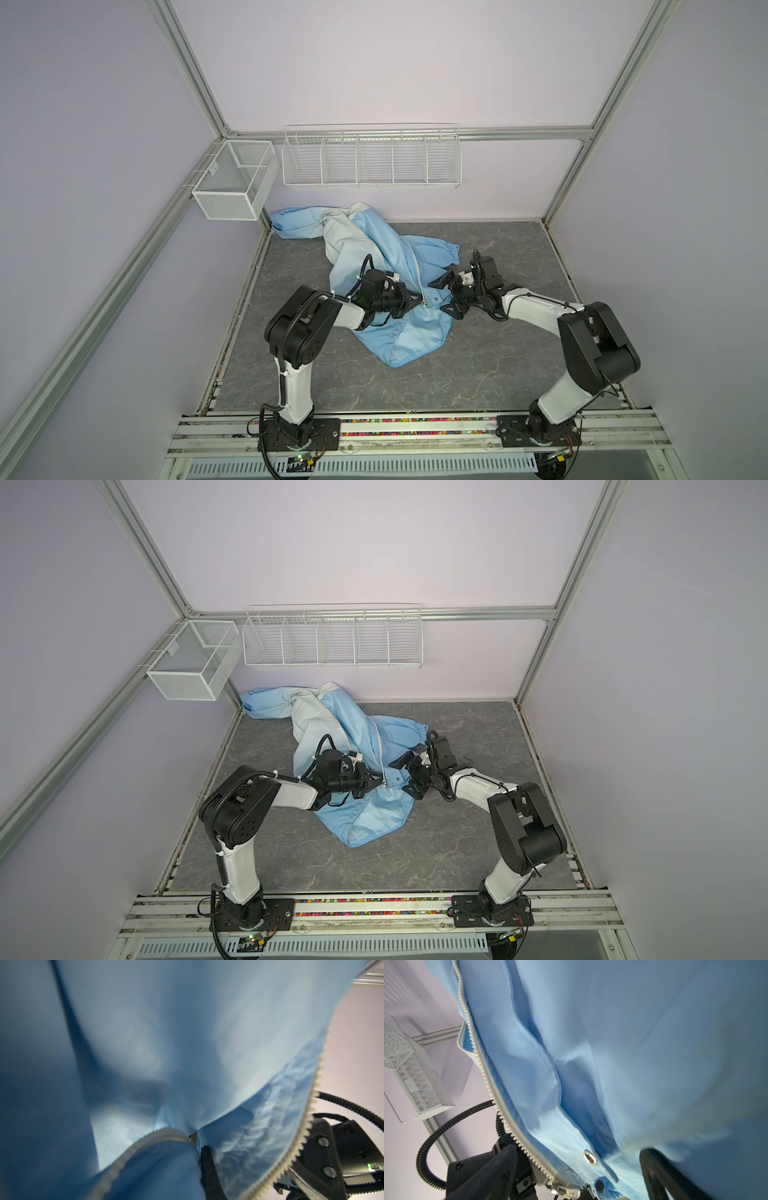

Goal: Zip up the jacket

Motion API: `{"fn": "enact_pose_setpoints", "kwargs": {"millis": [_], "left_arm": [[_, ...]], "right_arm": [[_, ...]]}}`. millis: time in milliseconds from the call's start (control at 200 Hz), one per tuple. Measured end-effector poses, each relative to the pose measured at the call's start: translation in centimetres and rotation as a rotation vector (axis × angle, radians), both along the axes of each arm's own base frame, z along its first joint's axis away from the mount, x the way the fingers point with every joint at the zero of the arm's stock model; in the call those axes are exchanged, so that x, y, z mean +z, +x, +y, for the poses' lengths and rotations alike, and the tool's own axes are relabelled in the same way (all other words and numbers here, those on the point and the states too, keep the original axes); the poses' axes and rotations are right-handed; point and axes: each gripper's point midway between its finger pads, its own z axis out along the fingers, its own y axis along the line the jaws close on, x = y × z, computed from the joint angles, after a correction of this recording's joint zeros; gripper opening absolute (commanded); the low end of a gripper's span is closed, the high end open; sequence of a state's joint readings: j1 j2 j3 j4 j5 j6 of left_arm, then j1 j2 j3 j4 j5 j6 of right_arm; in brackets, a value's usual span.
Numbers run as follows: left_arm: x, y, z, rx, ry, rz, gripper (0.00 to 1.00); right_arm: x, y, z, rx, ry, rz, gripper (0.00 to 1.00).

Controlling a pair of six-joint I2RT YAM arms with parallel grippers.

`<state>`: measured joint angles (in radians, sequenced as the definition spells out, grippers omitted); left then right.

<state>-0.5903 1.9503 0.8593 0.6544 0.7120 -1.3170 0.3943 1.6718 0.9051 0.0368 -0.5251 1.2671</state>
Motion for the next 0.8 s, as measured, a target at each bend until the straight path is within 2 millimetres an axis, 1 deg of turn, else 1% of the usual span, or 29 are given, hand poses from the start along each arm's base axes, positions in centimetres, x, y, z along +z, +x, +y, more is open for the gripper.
{"fn": "enact_pose_setpoints", "kwargs": {"millis": [85, 185, 370, 470, 575, 675, 800], "left_arm": [[0.0, -0.1, -0.1, -0.002, 0.0, 0.0, 0.0], [0.0, -0.2, -0.2, -0.007, 0.0, 0.0, 0.0], [0.0, -0.4, -0.4, -0.012, 0.001, 0.0, 0.0], [0.0, -0.4, -0.4, -0.012, 0.001, 0.0, 0.0], [0.0, -0.4, -0.4, -0.009, 0.002, 0.0, 0.0], [-0.1, -0.3, -0.4, -0.006, 0.004, 0.0, 0.0], [-0.1, -0.4, -0.4, -0.006, 0.005, 0.002, 0.0]], "right_arm": [[-0.3, 0.3, 0.2, 0.003, 0.005, -0.007, 0.93], [-0.2, 0.8, 0.6, 0.011, 0.026, -0.031, 0.88], [1.1, 2.1, 1.5, 0.023, 0.082, -0.117, 0.81], [2.3, 2.8, 1.9, 0.022, 0.128, -0.181, 0.74], [2.5, 2.8, 2.0, 0.016, 0.161, -0.207, 0.67], [2.8, 2.9, 2.2, 0.016, 0.196, -0.227, 0.58], [3.6, 3.2, 2.6, 0.027, 0.232, -0.263, 0.57]]}}
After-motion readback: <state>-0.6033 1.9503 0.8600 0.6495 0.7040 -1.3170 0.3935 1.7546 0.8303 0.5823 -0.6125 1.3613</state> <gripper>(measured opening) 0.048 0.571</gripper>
